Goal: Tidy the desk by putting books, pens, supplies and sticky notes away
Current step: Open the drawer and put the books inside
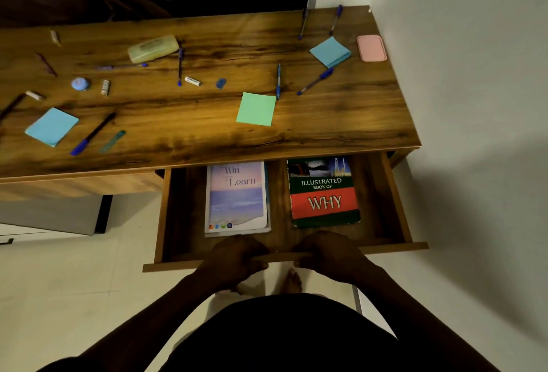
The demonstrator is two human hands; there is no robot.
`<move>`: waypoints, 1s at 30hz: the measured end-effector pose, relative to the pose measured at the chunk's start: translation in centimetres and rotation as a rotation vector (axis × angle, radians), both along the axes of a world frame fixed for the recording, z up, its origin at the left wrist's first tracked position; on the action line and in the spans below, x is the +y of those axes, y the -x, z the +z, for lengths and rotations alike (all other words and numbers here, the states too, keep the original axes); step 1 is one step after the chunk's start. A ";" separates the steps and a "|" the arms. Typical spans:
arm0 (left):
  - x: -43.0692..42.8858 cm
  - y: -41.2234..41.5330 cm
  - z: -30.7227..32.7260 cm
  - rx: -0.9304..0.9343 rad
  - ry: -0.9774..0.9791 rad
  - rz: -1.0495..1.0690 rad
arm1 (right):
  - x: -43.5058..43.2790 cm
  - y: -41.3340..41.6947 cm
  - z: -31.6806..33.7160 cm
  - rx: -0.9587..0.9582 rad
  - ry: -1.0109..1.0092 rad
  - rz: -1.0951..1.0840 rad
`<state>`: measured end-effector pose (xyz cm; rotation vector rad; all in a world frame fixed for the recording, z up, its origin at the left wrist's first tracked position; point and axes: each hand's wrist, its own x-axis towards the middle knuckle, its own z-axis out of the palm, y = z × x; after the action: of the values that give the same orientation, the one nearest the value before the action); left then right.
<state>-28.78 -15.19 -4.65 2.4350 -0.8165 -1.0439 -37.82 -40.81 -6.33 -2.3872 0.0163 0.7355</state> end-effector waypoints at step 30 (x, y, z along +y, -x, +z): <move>-3.4 -12.7 -1.8 -0.867 0.037 -0.008 | -2.4 -14.7 0.6 -0.612 0.519 -0.032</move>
<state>-16.03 -18.63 -6.45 2.8305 -1.0591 0.0945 -23.09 -43.17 -5.70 -3.0046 -0.0110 -0.0592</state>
